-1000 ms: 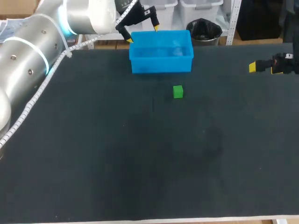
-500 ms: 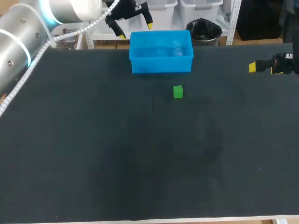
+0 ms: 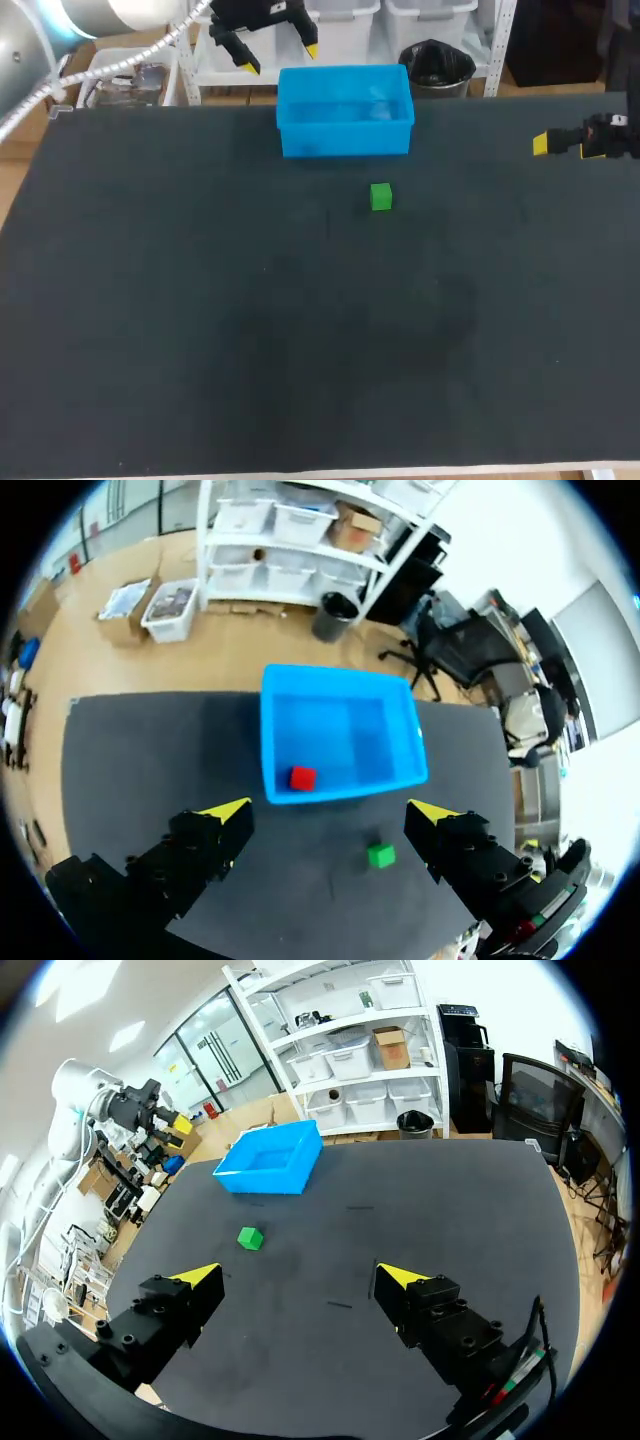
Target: Use the left arm to pick the red cube and place it into the blue plastic box first, then use the right arm to grasp the green cube and put it into the same blue plastic box after the first action is fully finished.
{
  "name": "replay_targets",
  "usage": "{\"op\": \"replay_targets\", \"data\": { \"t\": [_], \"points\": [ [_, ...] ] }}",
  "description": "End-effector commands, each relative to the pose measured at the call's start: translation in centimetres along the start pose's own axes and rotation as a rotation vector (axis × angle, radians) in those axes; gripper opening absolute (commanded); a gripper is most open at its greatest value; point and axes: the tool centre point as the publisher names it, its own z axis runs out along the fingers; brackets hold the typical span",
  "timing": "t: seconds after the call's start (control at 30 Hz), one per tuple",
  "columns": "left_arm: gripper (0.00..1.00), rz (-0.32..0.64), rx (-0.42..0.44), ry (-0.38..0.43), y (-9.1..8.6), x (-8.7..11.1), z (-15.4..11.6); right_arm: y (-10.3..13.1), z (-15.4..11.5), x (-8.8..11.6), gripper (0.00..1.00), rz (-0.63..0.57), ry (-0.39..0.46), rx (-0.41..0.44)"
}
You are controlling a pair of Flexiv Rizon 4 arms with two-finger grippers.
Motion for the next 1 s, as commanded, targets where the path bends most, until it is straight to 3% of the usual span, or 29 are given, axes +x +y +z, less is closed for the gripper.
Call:
{"op": "replay_targets", "data": {
  "t": [0.03, 0.47, 0.73, 1.0],
  "points": [
    [1.00, 0.039, 0.044, -0.140, 0.7, 4.6, -2.1, 0.0, 0.0, 0.0, 1.00, 0.000, 0.000, 0.000],
    [1.00, 0.272, 0.126, -0.130, 1.5, 8.3, -4.3, 0.0, 0.0, 0.0, 1.00, 0.000, 0.000, 0.000],
    [1.00, 0.390, 0.234, -0.103, 3.0, 10.1, -5.7, 0.0, 0.0, 0.0, 1.00, 0.000, 0.000, 0.000],
    [1.00, 0.512, 0.265, -0.080, 4.2, 11.7, -6.3, 0.0, 0.0, 0.0, 1.00, 0.000, 0.000, 0.000]
  ]
}}
